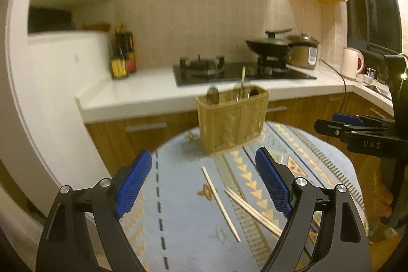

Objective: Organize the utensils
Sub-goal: 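Lower the left tool to a chopstick while the right tool lowers to a clear spoon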

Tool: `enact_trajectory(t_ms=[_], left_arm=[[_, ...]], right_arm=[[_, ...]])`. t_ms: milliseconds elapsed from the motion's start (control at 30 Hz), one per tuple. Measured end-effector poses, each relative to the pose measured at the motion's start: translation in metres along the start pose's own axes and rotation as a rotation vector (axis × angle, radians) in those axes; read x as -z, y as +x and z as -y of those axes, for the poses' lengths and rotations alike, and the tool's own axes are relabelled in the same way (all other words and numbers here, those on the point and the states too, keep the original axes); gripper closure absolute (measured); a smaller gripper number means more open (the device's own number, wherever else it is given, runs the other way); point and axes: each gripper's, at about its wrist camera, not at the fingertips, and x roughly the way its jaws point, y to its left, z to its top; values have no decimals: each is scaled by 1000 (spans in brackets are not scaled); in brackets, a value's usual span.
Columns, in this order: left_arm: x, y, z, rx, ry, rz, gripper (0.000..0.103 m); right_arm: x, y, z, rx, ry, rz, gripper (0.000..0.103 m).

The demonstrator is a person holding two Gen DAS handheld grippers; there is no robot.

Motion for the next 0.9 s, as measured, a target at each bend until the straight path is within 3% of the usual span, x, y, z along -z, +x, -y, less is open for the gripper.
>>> enact_trajectory(t_ms=[167, 233, 367, 633, 700, 767, 900], left_arm=[[15, 56, -13, 75, -85, -213, 23], [20, 85, -22, 147, -153, -303, 24], [28, 135, -39, 242, -278, -432, 35], [41, 208, -35, 225, -293, -606, 57], [42, 220, -31, 209, -277, -633, 69], [45, 228, -27, 208, -267, -660, 75], [45, 238, -21, 204, -256, -683, 75]], right_arm=[[9, 35, 7, 2, -6, -166, 34], [16, 52, 10, -9, -4, -251, 34], [27, 77, 10, -36, -12, -381, 35], [44, 122, 9, -55, -14, -604, 56], [47, 131, 11, -52, -4, -650, 67], [52, 141, 13, -36, -6, -693, 67], [59, 149, 10, -22, -36, -741, 71]])
